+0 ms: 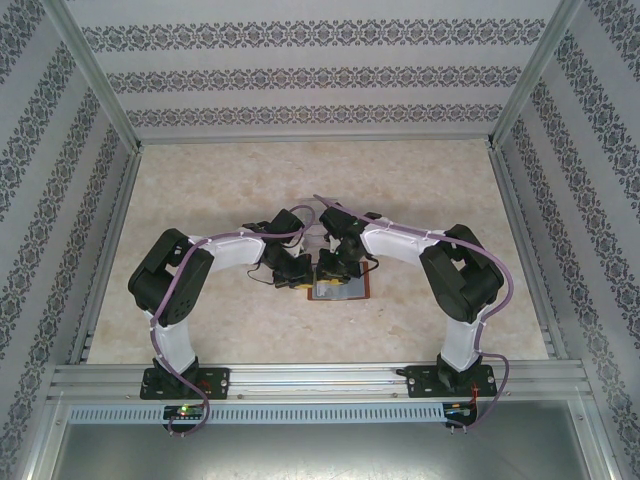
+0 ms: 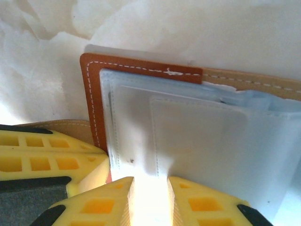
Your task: Take the credit cards out of the card holder
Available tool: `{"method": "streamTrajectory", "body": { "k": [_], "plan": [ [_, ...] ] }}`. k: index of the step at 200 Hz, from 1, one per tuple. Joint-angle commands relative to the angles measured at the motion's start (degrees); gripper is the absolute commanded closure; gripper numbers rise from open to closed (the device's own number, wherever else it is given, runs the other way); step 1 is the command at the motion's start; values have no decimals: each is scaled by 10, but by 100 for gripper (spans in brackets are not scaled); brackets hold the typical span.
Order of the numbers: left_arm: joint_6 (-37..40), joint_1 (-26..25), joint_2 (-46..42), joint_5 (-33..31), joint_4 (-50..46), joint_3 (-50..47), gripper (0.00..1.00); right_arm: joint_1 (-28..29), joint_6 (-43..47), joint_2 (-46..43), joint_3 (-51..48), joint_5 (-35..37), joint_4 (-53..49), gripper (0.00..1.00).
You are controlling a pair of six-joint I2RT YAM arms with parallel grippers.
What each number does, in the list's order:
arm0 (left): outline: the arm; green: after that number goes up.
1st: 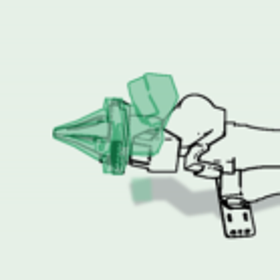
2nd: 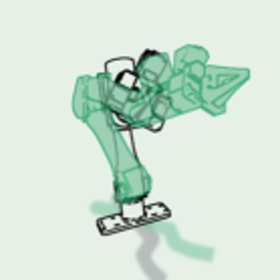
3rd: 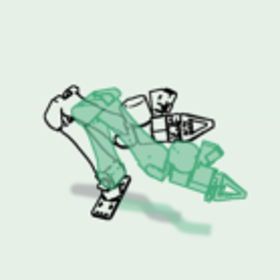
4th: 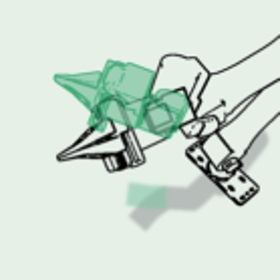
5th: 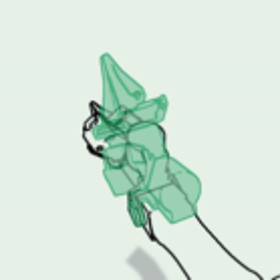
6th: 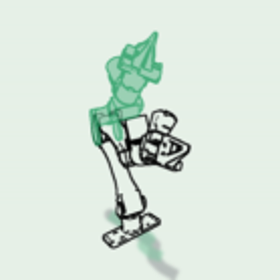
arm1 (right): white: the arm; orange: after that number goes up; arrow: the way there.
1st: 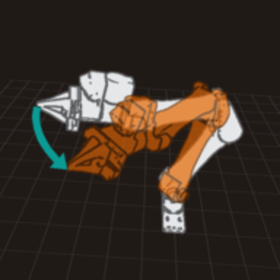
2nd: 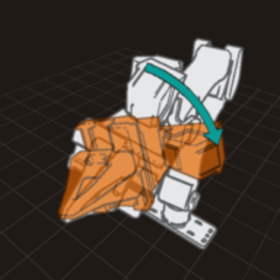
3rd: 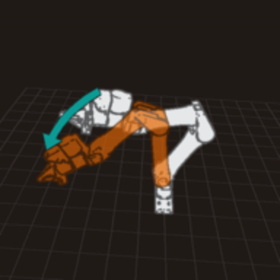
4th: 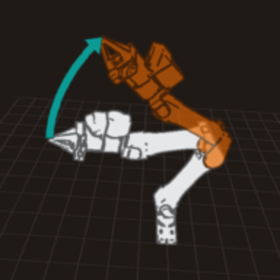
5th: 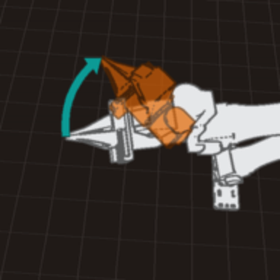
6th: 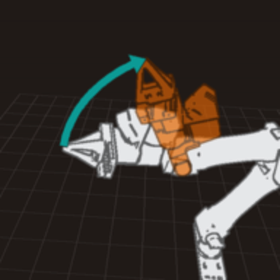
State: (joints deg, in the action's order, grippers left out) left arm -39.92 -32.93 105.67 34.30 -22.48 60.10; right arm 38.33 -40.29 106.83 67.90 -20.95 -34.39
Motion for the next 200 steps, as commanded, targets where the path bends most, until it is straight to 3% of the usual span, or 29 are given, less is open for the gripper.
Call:
{"method": "streamTrajectory", "body": {
  "k": [1,98,200],
  "plan": [
    [-1,-5,2,-14,-1,-15,95,8,13,-4,16,43,-51,73],
    [1,-5,6,-9,2,-15,95,16,43,-19,43,107,-112,59],
    [1,-5,9,-9,2,-10,95,16,58,-36,58,164,-163,56]
  ]
}}
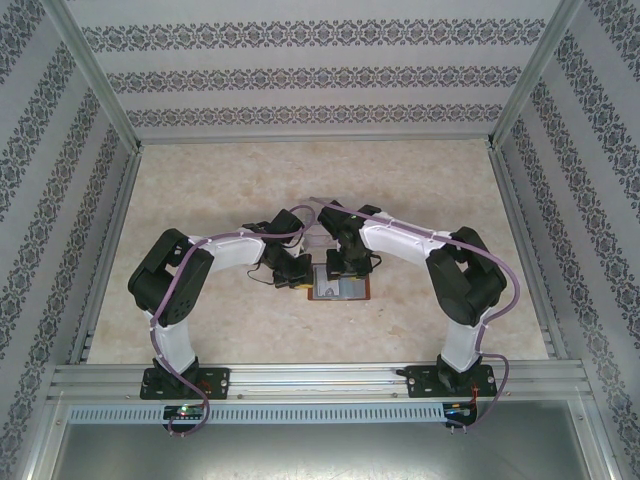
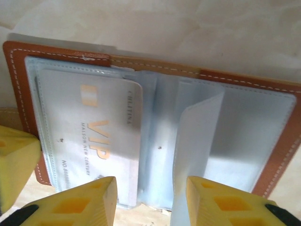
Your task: Take the credit cards out of the card holder
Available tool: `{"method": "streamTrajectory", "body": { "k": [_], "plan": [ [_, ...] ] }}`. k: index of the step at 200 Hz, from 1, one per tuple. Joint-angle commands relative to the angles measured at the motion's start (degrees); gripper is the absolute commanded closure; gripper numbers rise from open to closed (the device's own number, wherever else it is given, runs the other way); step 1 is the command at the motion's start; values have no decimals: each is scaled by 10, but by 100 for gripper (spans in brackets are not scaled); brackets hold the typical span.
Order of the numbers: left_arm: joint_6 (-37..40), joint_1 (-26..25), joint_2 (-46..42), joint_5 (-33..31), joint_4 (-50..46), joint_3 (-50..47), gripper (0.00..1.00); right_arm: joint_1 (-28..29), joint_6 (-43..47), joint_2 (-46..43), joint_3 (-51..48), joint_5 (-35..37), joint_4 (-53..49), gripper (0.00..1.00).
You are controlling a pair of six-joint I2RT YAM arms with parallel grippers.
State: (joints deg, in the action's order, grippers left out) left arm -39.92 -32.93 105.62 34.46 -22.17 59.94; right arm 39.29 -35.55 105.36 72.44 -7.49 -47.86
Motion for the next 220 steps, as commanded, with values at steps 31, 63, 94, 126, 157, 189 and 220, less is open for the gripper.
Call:
{"method": "streamTrajectory", "body": {
  "k": [31,63,94,126,157,189,220],
  "plan": [
    [1,-5,11,-10,-1,-6,95,4,10,-29,9,33,-31,56],
    [1,-5,15,-9,-4,-2,95,3,11,-34,6,31,-32,60],
    [2,-5,16,-10,-8,2,95,2,10,-40,7,27,-33,67],
    [2,-5,20,-10,-10,7,95,1,11,-47,7,26,-38,78],
    [3,-5,21,-11,-13,10,95,-2,12,-56,5,21,-34,89],
    [3,-5,22,-11,-15,11,95,-10,5,-66,-7,-20,-5,97],
    [4,-5,30,-10,-15,12,95,-22,-6,-77,-31,-57,28,99]
  ]
}}
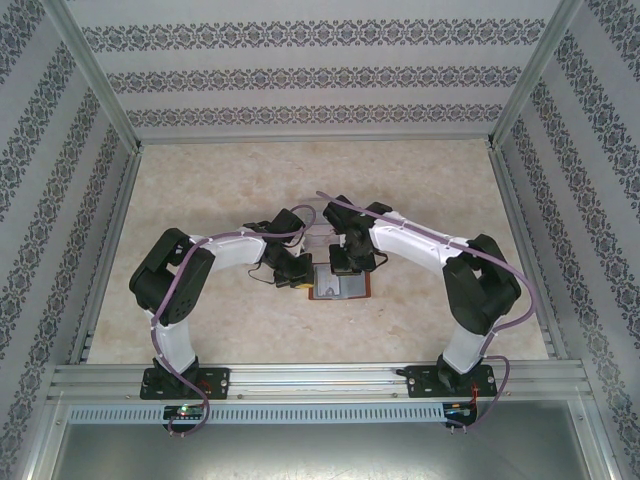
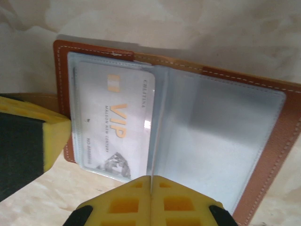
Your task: Take the credit cards out of the card holder
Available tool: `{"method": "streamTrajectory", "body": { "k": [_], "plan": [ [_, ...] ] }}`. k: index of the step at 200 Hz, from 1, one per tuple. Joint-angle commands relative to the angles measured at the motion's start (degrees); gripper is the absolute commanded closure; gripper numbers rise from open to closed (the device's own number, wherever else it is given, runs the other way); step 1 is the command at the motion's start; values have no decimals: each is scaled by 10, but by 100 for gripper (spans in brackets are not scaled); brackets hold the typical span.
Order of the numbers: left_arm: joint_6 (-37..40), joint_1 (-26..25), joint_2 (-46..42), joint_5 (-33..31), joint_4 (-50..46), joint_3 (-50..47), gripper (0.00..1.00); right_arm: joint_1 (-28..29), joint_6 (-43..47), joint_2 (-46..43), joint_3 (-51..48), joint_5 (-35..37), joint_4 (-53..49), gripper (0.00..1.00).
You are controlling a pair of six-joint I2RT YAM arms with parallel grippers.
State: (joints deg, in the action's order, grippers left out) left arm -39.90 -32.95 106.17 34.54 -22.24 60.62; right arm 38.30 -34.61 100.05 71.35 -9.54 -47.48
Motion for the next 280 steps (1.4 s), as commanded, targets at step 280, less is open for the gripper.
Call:
{"method": "streamTrajectory", "body": {
  "k": [280],
  "plan": [
    [6,-5,27,-12,-24,9,95,-63,36,36,-88,85,2,81]
  ]
}}
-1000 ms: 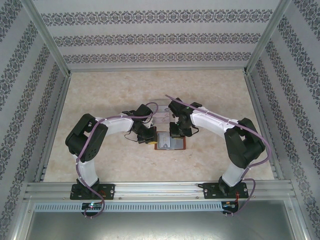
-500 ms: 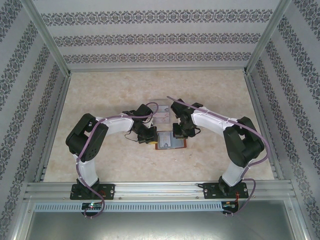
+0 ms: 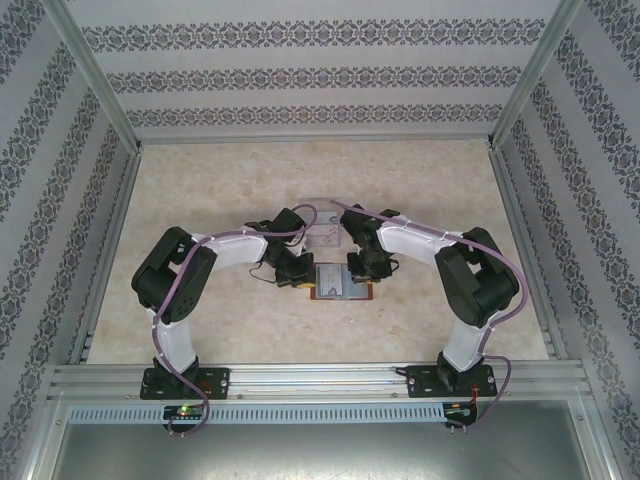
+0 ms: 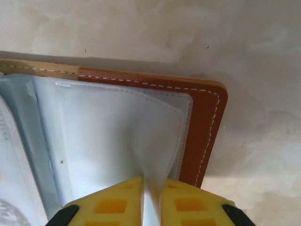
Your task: Take the credit cards out of the card holder
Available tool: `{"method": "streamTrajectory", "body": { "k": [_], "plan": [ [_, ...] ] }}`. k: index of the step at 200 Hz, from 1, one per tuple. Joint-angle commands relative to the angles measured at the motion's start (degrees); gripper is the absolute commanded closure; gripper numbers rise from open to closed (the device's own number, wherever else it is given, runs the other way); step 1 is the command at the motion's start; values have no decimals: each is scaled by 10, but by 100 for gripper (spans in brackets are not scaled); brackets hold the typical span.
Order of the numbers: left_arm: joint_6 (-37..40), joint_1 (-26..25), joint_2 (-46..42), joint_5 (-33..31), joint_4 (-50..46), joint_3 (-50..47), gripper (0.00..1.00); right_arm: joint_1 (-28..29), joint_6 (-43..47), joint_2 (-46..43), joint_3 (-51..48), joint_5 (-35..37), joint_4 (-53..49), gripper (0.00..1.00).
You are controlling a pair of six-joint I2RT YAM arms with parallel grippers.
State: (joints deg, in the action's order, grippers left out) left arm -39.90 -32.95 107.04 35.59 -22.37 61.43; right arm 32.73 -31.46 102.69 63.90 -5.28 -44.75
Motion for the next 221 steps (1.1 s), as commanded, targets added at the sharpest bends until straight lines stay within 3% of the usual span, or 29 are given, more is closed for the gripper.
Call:
{"method": "streamTrajectory", "body": {
  "k": [1,47,123,190,221],
  "plan": [
    [6,-5,18,-23,-22,1,95,-7,4,9,-13,42,-25,81],
    [6,-4,17,-22,-24,0,95,-7,7,7,-12,71,-45,73],
    [5,-4,11,-23,-28,1,95,-8,11,-12,-4,92,-68,73],
    [4,-4,0,-25,-34,7,95,-9,8,-45,5,67,-69,75],
    [4,-4,-8,-24,-37,14,95,-11,4,-60,-3,16,-41,74]
  ]
}}
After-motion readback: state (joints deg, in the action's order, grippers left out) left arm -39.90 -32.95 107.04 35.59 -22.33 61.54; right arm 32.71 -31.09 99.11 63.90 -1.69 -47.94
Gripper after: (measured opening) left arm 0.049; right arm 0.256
